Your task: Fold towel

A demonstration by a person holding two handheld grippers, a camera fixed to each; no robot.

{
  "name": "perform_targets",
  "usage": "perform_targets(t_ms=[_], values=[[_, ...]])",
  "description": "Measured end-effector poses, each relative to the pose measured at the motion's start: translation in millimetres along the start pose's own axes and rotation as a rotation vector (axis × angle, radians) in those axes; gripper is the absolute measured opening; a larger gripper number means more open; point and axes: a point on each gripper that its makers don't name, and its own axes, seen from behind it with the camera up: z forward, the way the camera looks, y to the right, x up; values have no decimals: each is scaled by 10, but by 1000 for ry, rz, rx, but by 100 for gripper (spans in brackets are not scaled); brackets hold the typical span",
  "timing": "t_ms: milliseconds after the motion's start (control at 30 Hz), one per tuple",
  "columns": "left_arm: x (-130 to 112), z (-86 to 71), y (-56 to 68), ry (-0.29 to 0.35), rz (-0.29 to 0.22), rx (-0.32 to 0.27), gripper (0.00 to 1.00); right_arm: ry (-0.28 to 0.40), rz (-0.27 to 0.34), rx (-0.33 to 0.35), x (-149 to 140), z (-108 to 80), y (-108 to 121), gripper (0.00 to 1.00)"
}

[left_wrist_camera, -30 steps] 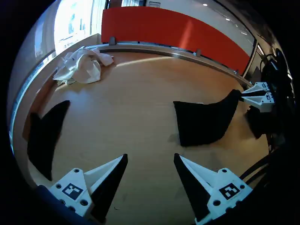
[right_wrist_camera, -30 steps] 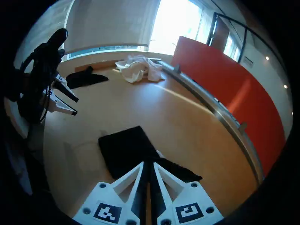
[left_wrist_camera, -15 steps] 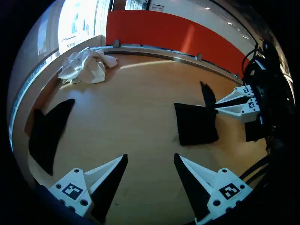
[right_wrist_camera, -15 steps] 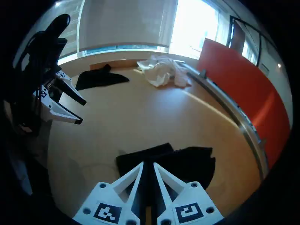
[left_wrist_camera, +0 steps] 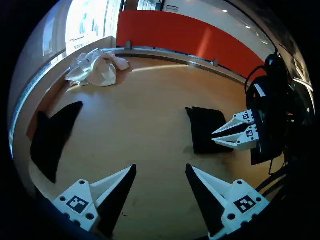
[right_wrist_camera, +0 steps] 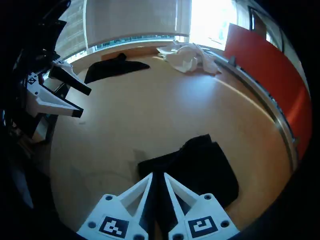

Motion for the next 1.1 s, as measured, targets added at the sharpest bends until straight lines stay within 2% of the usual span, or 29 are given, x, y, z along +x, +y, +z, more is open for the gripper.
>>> perform_targets(t_ms=[33, 267, 433, 1100], values=[[-1, 2, -2, -1, 1, 0, 91, 0, 0, -2, 0, -7, 5, 8], [-12, 13, -8, -5, 8, 1, 91, 12, 10, -16, 12, -84, 56, 46], [-16, 14, -10, -6, 10, 1, 91, 18, 19, -35, -6, -150, 100, 61], [16, 22, 6, -5, 25, 0, 91, -18, 119, -108, -565, -459, 193, 60]])
